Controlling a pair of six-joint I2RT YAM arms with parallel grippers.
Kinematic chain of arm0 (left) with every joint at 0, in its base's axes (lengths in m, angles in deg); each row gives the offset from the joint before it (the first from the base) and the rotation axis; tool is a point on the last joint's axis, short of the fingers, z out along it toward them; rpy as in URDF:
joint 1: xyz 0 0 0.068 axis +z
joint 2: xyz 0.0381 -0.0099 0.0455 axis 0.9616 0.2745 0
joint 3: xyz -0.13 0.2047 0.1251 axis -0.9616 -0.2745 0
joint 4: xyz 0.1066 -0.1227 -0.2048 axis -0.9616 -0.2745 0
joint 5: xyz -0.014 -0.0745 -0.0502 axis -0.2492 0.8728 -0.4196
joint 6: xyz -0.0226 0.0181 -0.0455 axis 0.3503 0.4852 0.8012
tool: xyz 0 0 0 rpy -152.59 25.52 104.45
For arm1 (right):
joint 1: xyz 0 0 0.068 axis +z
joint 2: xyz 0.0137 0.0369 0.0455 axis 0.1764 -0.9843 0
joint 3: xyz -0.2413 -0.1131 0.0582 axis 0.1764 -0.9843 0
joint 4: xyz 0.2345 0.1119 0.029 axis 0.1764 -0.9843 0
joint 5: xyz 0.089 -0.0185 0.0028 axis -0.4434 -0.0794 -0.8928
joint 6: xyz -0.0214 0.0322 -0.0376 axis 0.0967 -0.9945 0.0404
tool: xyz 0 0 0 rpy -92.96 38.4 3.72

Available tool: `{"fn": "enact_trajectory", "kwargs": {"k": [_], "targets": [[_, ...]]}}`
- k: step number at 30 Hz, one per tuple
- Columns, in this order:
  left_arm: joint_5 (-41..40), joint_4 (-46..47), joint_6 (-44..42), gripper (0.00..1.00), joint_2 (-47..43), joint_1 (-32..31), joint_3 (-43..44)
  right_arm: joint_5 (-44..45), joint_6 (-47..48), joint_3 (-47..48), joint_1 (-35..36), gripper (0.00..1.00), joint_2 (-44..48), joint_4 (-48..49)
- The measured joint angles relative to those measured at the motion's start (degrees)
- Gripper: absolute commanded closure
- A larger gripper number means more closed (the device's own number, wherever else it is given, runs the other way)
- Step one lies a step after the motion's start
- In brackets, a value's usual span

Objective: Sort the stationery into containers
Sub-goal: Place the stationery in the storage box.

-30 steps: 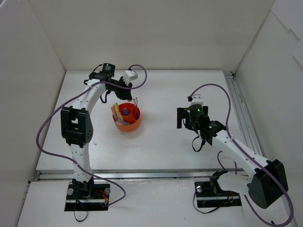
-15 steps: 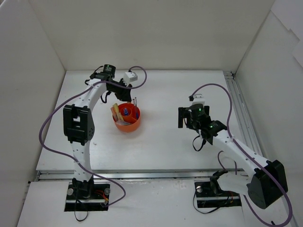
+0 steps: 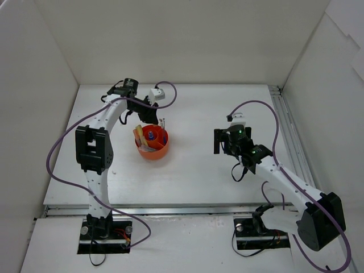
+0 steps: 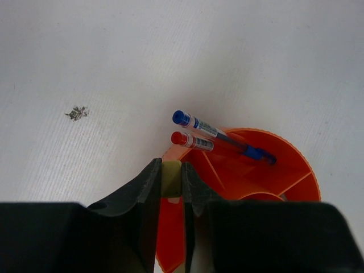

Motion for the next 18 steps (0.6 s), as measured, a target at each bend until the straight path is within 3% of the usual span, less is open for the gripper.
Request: {"fn": "enact_trajectory", "kwargs": {"k": [18], "targets": [[3.78, -5.79, -1.49, 1.0, -0.66, 3.89, 2.71, -1.05, 0.0, 0.0, 0.0, 0.02, -0.39, 0.0]]}}
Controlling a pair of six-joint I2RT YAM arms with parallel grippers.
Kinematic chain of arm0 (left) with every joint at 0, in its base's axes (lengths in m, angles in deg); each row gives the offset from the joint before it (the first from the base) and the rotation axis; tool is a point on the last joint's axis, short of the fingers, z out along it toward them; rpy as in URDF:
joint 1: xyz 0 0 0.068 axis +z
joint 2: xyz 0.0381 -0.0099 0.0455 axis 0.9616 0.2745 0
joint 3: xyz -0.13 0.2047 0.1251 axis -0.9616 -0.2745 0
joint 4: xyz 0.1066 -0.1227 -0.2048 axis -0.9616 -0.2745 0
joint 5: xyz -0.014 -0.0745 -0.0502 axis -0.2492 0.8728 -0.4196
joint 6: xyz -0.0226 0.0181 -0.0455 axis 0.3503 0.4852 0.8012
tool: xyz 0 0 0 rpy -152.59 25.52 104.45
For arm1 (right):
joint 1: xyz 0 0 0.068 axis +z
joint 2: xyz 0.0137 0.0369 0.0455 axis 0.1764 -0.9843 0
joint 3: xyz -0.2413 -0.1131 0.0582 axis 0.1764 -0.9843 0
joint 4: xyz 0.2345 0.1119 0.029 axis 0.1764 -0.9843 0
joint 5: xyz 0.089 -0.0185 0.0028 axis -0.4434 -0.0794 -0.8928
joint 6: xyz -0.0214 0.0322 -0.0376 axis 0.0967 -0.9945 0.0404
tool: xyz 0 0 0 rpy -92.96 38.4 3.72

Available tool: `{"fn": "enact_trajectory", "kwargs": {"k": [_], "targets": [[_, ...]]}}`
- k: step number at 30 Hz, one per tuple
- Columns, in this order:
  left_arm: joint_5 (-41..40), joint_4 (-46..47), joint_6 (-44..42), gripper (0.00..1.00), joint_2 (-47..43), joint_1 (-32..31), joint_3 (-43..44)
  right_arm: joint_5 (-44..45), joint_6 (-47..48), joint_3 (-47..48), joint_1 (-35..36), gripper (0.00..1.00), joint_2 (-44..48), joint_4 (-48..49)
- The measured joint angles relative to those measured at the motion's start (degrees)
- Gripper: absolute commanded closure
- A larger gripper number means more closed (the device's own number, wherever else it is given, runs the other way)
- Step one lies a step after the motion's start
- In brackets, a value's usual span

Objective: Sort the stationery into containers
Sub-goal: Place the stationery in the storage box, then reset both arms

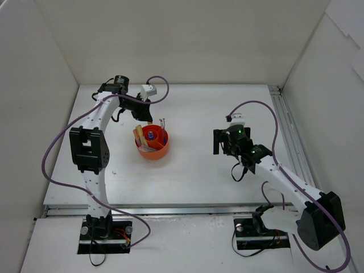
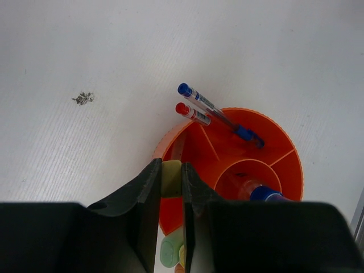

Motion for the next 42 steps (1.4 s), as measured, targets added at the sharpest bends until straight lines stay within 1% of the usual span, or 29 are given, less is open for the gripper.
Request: {"fn": "enact_trajectory", "kwargs": {"k": [6, 20, 22, 24, 26, 27, 32, 34, 35, 37, 38, 40, 41, 42], "targets": [[0.79, -0.66, -0.17, 1.0, 0.26, -0.24, 1.05, -0.02, 0.0, 0.0, 0.0, 0.02, -0.04, 0.0], [0.35, -0.46, 1.53, 1.0, 4.74, -1.49, 2.23, 0.09, 0.02, 0.0, 0.0, 0.02, -0.04, -0.02], [0.11, -0.5, 1.7, 0.9, 4.74, -1.49, 2.36, 0.09, 0.02, 0.0, 0.0, 0.02, -0.04, -0.02], [-0.17, -0.5, 1.81, 0.75, 4.74, -1.51, 2.36, 0.11, 0.09, 0.0, 0.0, 0.02, -0.04, -0.02], [-0.44, -0.37, 1.77, 0.7, 4.74, -1.55, 2.36, 0.13, 0.15, 0.0, 0.0, 0.02, -0.04, -0.02], [-0.63, -0.33, 1.77, 0.65, 4.74, -1.55, 2.36, 0.13, 0.15, 0.0, 0.0, 0.02, -0.04, -0.02], [-0.87, -0.07, 1.73, 0.62, 4.72, -1.55, 2.36, 0.13, 0.15, 0.0, 0.0, 0.02, -0.04, -0.02], [-0.85, -0.04, 1.73, 0.59, 4.63, -1.55, 2.36, 0.11, 0.15, 0.0, 0.0, 0.02, -0.04, -0.02], [-0.85, 0.0, 1.75, 0.54, 4.52, -1.55, 2.36, 0.09, 0.15, 0.0, 0.0, 0.02, -0.04, -0.02], [-0.85, 0.11, 1.79, 0.51, 4.02, -1.55, 2.36, 0.07, 0.15, 0.0, 0.0, 0.02, 0.0, -0.02], [-0.83, 0.13, 1.84, 0.43, 3.63, -1.66, 2.36, 0.04, 0.15, 0.0, 0.0, 0.02, 0.09, -0.02], [-0.85, 0.35, 1.95, 0.32, 2.45, -1.79, 2.36, 0.02, 0.15, 0.0, 0.0, 0.02, 0.52, -0.09], [-0.85, 0.46, 2.16, 0.01, 1.7, -1.84, 2.36, 0.02, 0.15, 0.0, 0.0, 0.02, 0.87, -0.2], [-0.96, 0.79, 2.64, 0.01, 0.66, -1.88, 2.36, 0.02, 0.13, 0.0, 0.0, 0.02, 1.49, -0.33]]}}
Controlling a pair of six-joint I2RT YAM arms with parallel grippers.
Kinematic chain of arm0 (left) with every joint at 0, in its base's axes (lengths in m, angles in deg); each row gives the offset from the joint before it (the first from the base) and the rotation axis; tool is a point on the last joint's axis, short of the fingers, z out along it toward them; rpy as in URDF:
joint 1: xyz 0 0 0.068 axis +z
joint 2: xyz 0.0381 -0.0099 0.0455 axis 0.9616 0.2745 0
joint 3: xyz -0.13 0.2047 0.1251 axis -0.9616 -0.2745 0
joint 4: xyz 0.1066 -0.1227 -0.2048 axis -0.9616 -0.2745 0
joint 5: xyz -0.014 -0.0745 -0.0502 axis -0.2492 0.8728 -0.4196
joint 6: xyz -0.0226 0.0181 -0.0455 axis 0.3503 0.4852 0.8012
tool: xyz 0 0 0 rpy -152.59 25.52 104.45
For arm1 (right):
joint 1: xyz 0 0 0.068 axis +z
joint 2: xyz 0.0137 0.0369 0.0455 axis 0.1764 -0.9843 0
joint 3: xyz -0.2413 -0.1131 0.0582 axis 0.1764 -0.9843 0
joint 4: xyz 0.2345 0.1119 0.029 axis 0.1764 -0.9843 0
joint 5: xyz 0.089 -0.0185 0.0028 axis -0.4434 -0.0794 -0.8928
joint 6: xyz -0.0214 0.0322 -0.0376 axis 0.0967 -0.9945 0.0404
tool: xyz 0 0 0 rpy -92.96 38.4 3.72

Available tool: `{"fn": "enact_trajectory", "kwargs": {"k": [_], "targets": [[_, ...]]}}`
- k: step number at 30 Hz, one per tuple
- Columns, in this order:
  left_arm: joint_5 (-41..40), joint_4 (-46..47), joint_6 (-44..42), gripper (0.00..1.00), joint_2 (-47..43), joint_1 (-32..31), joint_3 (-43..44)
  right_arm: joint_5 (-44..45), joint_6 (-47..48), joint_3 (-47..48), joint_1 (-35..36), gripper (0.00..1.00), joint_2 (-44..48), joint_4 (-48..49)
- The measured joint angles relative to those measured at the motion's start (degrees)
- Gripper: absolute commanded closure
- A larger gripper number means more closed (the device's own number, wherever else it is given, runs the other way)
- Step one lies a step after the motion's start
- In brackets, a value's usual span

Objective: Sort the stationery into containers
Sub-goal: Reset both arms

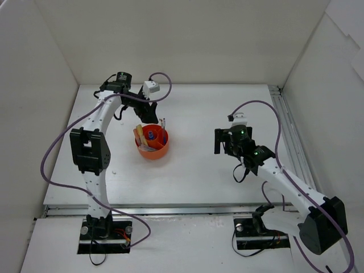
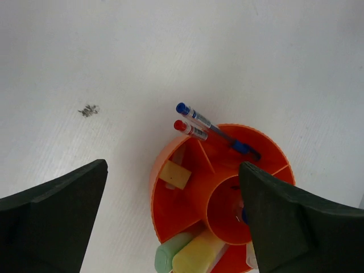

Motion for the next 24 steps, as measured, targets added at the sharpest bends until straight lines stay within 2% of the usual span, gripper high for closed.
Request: {"fn": "enact_trajectory", "kwargs": {"k": [3, 7, 12, 16, 19, 24], "targets": [[-0.9, 2.93, 3.21, 0.0, -5.16, -0.22, -1.95, 0.02, -0.02, 0.0, -0.02, 0.02, 2.49, -0.39], [-6.12, 11.63, 11.89, 0.01, -18.27, -0.35, -12.22, 0.48, -0.68, -0.07, 0.0, 0.02, 7.06, -0.98], [-26.86, 23.06, 31.41, 0.01, -39.6, -2.71, -29.09, 4.0, -4.57, -1.57, -0.04, 0.02, 13.16, -2.73], [-42.62, 30.99, 46.73, 0.01, -61.46, -5.38, -49.66, 6.56, -7.74, -3.45, -0.04, 0.02, 17.99, -5.62], [-50.99, 30.99, 55.39, 0.0, -75.78, -5.95, -62.53, 7.56, -9.42, -4.72, -0.04, 0.02, 22.4, -7.21], [-60.37, 28.17, 65.44, 0.01, -91.56, -6.01, -73.46, 9.29, -11.28, -7.13, -0.04, 0.02, 29.46, -9.14]]}}
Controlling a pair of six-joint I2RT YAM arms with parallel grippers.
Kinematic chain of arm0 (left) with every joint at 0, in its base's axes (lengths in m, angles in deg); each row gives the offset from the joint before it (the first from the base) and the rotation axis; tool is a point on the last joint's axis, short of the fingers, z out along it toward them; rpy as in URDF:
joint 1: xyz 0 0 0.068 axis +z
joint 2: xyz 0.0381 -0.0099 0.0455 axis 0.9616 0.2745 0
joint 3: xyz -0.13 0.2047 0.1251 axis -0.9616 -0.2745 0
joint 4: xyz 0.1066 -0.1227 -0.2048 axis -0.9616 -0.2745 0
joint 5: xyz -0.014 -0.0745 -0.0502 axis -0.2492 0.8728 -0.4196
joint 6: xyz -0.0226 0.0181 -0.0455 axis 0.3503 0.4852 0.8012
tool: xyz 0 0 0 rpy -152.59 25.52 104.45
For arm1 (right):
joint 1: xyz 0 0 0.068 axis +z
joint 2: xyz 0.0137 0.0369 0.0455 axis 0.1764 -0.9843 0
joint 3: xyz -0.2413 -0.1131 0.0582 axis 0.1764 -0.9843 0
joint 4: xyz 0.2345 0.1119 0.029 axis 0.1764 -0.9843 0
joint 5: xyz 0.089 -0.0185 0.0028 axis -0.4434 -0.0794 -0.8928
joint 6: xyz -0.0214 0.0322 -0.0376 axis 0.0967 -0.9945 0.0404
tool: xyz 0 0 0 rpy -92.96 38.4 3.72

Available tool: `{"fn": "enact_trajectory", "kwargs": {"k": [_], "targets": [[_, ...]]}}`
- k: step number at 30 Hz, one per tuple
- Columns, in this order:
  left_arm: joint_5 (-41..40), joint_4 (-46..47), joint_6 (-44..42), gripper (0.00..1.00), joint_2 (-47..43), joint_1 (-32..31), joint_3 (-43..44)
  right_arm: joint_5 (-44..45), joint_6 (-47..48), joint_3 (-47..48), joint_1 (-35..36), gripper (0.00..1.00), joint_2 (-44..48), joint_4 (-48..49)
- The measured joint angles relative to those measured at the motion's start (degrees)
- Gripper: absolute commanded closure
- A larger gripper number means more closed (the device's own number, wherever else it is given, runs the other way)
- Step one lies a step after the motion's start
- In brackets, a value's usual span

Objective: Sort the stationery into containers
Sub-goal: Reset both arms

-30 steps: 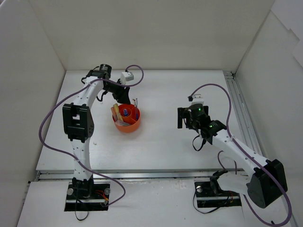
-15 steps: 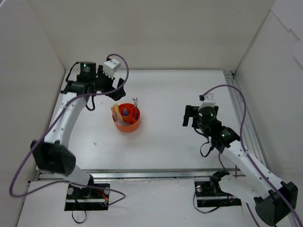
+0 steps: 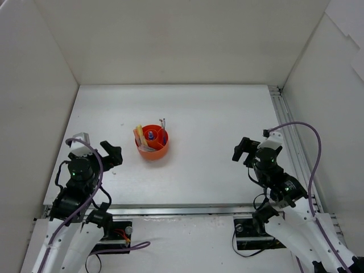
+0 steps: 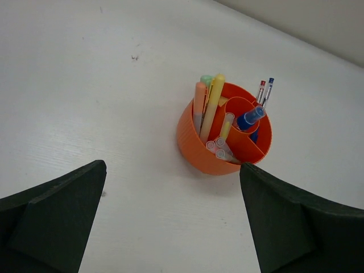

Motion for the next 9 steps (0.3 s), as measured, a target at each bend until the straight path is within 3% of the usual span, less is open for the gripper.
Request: {"fn": "enact_trajectory", "kwargs": {"k": [4, 9], "targets": [[-2.4, -2.23, 3.87, 0.01, -6.1, -0.07, -3.43, 0.81, -0.83, -0.2, 0.0, 0.02, 1.31, -1.95], [-3.61, -2.97, 5.51, 0.01, -7.23, -0.15, -3.43, 0.81, -1.42, -0.2, 0.0, 0.02, 0.07, -3.93]]}}
